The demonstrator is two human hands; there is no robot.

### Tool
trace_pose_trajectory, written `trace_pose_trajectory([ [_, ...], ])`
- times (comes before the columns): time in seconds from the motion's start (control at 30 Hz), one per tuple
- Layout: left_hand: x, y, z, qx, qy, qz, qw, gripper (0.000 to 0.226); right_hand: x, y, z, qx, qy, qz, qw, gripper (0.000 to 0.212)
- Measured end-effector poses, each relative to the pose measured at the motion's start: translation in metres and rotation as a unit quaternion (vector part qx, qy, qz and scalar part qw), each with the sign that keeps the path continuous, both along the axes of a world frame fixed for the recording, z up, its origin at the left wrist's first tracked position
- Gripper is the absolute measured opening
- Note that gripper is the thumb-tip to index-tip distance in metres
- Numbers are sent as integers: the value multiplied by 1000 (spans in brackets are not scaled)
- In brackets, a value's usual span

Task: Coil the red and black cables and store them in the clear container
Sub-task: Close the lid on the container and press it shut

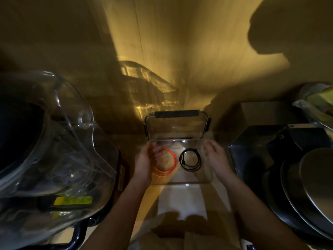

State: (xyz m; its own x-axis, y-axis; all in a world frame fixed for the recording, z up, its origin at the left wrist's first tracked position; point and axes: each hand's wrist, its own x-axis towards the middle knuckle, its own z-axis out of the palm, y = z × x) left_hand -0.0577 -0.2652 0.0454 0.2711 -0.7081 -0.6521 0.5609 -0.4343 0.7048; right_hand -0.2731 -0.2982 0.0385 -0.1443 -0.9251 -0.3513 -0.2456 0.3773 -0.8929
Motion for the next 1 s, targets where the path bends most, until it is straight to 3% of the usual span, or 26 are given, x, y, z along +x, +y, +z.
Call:
trace_pose_trajectory([
  [0.33,10,-39,-3,-9,-123,43,991,29,-3,-47,-6,20,-32,-54,998,34],
  [0.53,12,-64,-6,19,-127,100,987,33,-5,-75,-18,65,-73,-71,993,47],
  [0.63,15,-71,-11,17,-123,101,987,34,-6,-87,-23,78,-101,-91,988,42],
  [0.8,14,-75,-12,23,-116,77,990,42,-8,-99,-37,80,-122,-104,984,68],
  [1.0,15,-80,-28,18,-218,-17,976,51,-11,-104,-46,89,-128,-117,981,42],
])
